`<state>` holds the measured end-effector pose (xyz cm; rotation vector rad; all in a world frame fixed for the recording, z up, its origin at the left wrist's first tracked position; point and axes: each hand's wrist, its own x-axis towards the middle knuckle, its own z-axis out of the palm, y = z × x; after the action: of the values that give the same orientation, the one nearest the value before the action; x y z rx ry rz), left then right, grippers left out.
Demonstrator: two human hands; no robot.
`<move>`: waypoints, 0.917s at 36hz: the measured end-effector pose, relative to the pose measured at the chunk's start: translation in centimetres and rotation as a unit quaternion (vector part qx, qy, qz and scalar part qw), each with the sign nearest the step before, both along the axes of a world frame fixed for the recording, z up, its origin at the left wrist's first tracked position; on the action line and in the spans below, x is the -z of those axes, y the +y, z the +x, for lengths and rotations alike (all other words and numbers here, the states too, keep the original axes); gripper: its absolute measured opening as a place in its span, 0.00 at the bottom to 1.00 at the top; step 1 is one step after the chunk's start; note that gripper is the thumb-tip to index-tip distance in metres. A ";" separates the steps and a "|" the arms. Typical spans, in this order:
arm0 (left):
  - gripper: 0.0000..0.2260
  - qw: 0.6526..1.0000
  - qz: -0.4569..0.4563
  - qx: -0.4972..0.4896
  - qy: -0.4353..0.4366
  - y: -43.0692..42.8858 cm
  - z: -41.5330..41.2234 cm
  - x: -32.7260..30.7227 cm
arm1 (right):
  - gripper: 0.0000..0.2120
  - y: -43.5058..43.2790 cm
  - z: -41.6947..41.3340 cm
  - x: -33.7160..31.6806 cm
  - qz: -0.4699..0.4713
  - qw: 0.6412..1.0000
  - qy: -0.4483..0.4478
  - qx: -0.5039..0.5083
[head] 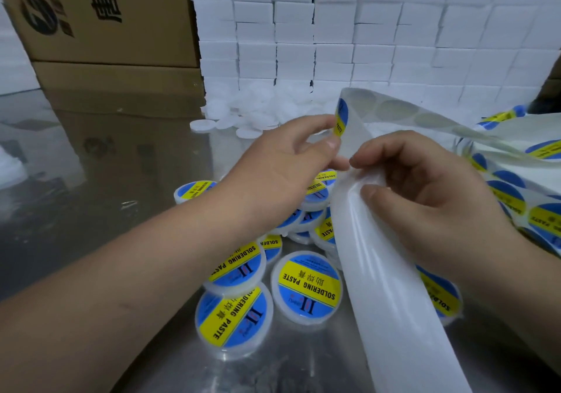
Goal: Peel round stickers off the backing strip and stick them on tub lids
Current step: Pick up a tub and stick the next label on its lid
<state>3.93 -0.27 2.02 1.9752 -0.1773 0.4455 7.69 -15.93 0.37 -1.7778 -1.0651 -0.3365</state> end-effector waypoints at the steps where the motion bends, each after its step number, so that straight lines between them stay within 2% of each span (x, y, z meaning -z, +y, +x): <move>1: 0.09 1.000 -0.024 0.009 -0.005 -0.1 -0.1 -0.1 | 0.14 0.0 0.0 0.0 0.002 1.000 0.004 -0.011; 3: 0.09 0.999 -0.046 0.003 -0.011 -0.4 -0.1 -0.1 | 0.14 0.0 -0.1 0.0 0.006 1.000 0.004 -0.021; 6: 0.08 0.999 -0.021 -0.034 -0.003 -0.3 -0.1 0.0 | 0.16 0.1 -0.2 0.1 0.038 0.999 0.001 -0.035; 9: 0.17 0.999 0.001 -0.039 0.031 -0.1 -0.1 0.0 | 0.21 0.0 -0.3 0.0 0.091 0.991 0.035 -0.087; 11: 0.19 0.999 0.002 -0.032 0.034 -0.2 -0.2 0.0 | 0.20 0.1 -0.4 0.0 0.101 0.987 0.031 -0.118; 15: 0.16 0.999 -0.047 -0.015 0.020 -0.6 -0.5 -0.3 | 0.20 0.2 -0.5 -0.1 0.098 0.986 0.027 -0.132; 18: 0.12 0.995 -0.099 -0.017 -0.007 -0.5 -0.6 -0.5 | 0.14 0.2 -0.7 -0.1 0.111 0.992 0.027 -0.052; 21: 0.09 0.992 -0.119 -0.018 -0.035 -0.4 -0.6 -0.6 | 0.04 -0.1 -0.6 -0.6 0.176 0.981 0.037 0.076; 22: 0.09 0.992 -0.122 -0.012 -0.041 -0.4 -0.6 -0.6 | 0.05 -0.2 -0.3 -0.8 0.182 0.976 0.043 0.110; 24: 0.09 0.993 -0.113 0.004 -0.046 -0.4 -0.7 -0.5 | 0.13 -0.3 0.3 -1.0 0.163 0.975 0.079 0.125; 27: 0.11 0.995 -0.080 0.030 -0.041 -0.8 -0.9 -0.3 | 0.23 0.0 0.3 -0.8 0.109 0.980 0.141 0.086; 30: 0.12 0.998 -0.034 0.050 -0.021 -1.0 -1.1 -0.1 | 0.19 0.1 -0.3 -0.8 0.096 0.983 0.151 0.039; 33: 0.15 0.998 0.032 0.060 -0.009 -1.0 -1.3 0.0 | 0.10 -0.2 -0.2 -1.1 0.114 0.976 0.184 0.020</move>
<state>2.68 -1.31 1.98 2.0103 -0.3228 0.3836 7.46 -16.12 1.46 -1.5782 -0.6986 -0.1375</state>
